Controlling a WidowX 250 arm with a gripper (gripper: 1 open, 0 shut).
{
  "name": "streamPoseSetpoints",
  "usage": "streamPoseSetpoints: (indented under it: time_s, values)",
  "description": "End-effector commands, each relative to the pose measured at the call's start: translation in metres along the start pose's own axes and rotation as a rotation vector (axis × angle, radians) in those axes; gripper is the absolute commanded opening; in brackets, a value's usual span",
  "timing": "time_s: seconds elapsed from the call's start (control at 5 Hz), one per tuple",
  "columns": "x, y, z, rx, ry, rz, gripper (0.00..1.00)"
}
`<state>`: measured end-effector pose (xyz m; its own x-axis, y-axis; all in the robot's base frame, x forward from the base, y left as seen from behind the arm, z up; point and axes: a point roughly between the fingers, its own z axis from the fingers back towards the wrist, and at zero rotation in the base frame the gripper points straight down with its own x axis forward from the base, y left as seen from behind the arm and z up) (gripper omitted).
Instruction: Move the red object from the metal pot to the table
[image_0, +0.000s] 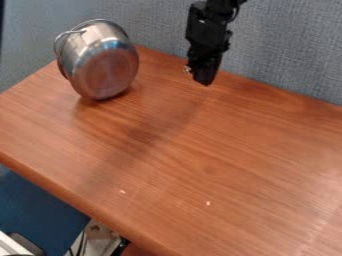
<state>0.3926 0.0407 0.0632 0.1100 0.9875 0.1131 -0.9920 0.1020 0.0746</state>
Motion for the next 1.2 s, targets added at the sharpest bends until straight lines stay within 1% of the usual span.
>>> streamPoseSetpoints:
  time_s: [0.0,0.2,0.4,0.6,0.8,1.0]
  values:
    - [0.025,-0.011,0.017,-0.057,-0.035,0.012,0.0]
    - [0.022,-0.01,0.018,-0.05,-0.068,0.015,0.0]
    - [0.017,-0.009,0.021,-0.038,-0.095,0.012,0.0]
    - [0.006,-0.02,0.017,-0.011,-0.085,-0.003,0.0]
    - [-0.004,-0.031,0.009,0.013,-0.085,-0.026,0.0]
    - [-0.005,-0.016,0.007,0.021,-0.124,-0.057,0.0]
